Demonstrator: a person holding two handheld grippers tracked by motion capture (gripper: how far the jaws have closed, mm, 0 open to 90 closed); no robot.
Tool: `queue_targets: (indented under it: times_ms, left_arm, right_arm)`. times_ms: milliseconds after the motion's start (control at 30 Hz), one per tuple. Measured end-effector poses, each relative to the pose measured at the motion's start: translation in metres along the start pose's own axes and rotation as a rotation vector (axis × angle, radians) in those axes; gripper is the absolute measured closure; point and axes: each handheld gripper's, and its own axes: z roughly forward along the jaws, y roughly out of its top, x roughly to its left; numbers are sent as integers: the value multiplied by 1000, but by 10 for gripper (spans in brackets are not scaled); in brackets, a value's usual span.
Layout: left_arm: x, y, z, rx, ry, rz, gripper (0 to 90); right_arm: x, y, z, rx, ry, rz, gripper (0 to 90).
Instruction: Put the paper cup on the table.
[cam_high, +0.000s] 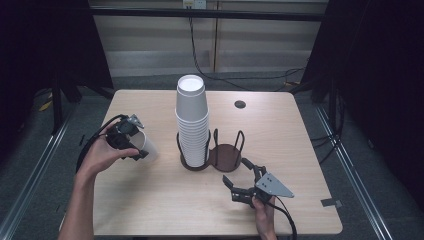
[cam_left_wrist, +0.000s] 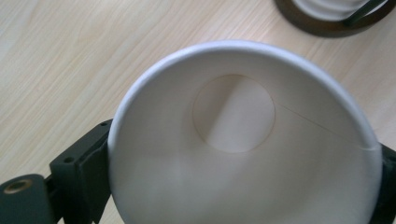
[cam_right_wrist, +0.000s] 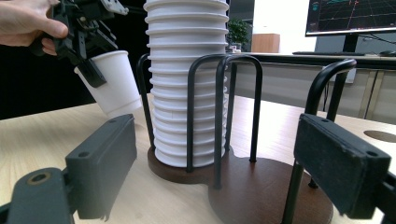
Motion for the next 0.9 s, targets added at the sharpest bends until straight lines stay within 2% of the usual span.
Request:
queue_targets:
  times_ms: [100,233,300,333,500,533,600,667,733,900]
  left_arm:
    - [1,1,5,7,-29,2,66]
    - [-3,3,15,41,-9,22,60]
    - [-5,3,18,32,-3,23,51]
    - [-5,4,19,23,-3,9,51]
    - [-4,6,23,24,-6,19,47]
    - [-4,5,26,22,-14,6,48]
    - [-3,4,31,26,-33,6,58]
    - [-2,3,35,17,-34,-4,60]
    - [-2,3,37,19,-18,-14,65]
    - [-2,1,38,4,-24,-32,60]
  right_arm:
    - [0,0,0,1,1,0,128]
    - [0,0,0,0,0,1,128]
    - [0,0,0,0,1,1,128]
    - [0,0,0,0,1,0,128]
    - [0,0,0,0,0,0,128]
    - [0,0,0,0,1,0,128]
    - [0,0,0,0,1,0,128]
    - [0,0,0,0,1,1,128]
    - [0,0,0,-1,1,1,128]
    - [0,0,0,-2,0,1,128]
